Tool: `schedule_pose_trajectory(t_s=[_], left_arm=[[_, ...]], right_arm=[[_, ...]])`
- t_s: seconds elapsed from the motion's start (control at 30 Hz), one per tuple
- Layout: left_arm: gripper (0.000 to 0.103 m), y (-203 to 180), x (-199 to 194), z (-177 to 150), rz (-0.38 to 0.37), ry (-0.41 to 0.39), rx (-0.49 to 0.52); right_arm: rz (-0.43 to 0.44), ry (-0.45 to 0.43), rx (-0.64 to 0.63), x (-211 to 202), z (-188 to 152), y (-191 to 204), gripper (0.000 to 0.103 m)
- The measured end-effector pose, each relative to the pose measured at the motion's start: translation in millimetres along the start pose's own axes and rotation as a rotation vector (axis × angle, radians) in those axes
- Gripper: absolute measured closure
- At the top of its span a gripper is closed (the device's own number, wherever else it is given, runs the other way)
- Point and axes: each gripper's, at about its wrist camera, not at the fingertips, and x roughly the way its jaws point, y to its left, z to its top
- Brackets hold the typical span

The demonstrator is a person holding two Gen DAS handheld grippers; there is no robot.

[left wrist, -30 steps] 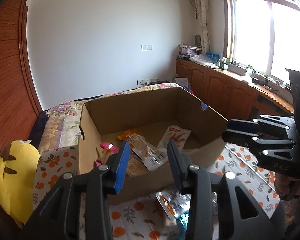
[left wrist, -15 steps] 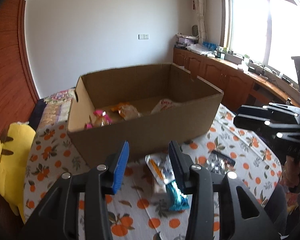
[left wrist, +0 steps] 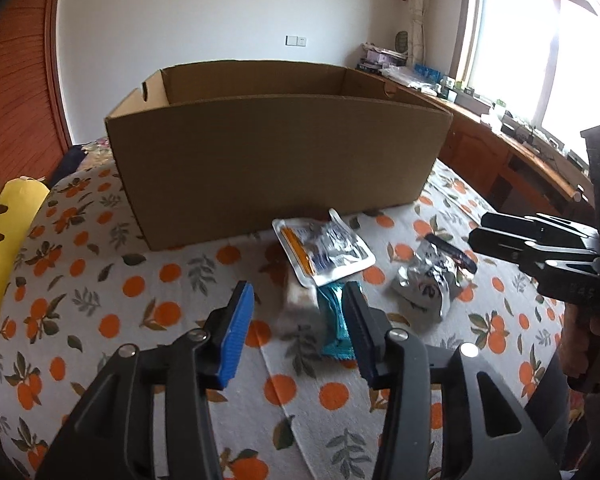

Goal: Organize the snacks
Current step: 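Move the left tool toward the teal packet while the right tool grasps the white duck-gizzard pouch, then close the left tool on the teal packet while the right tool holds the white pouch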

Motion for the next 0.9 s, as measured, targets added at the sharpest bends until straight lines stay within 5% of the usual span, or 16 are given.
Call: schedule_pose_trajectory(t_s=[0.53,0.9], left_arm=[[0.055,-16.0,14.4,-24.2,-0.005,0.036,0.014],[0.055,-19.1,19.7,-27.6,-0.01,0.05,0.025]], right_arm=[[-0.021,0.097,-0.007,41.2,-15.1,-4.7,0.026],[-0.02,0.16,-0.069,57.3,-17.6,7.4,0.021]])
